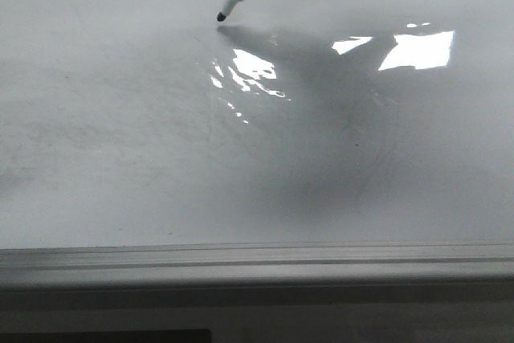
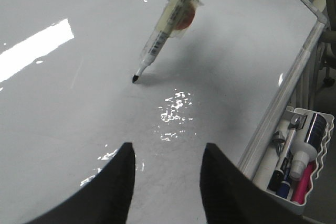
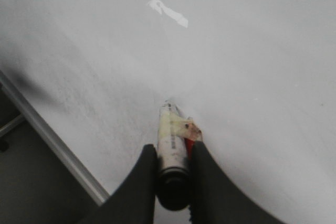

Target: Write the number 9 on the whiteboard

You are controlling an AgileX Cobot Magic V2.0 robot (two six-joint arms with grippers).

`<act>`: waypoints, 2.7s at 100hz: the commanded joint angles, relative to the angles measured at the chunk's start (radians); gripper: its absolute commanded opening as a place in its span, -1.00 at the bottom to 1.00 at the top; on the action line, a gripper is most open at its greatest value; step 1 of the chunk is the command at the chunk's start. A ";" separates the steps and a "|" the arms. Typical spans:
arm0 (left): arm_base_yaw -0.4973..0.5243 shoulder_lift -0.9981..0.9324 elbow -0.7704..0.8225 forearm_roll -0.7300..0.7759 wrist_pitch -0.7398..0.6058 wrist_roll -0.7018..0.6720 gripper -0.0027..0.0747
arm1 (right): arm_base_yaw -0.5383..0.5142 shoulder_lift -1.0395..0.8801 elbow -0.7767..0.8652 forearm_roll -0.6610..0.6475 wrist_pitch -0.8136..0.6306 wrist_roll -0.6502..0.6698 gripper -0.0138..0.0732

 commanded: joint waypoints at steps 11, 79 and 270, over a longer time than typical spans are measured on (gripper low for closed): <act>-0.006 0.000 -0.031 -0.013 -0.104 -0.008 -0.22 | 0.005 0.074 -0.034 -0.011 -0.113 -0.004 -0.83; -0.006 0.000 -0.031 -0.015 -0.104 -0.008 -0.22 | 0.005 0.023 -0.136 -0.020 0.147 -0.011 -0.83; -0.026 0.355 -0.031 0.170 -0.371 -0.008 -0.89 | 0.206 0.057 -0.053 0.221 0.044 -0.014 -0.83</act>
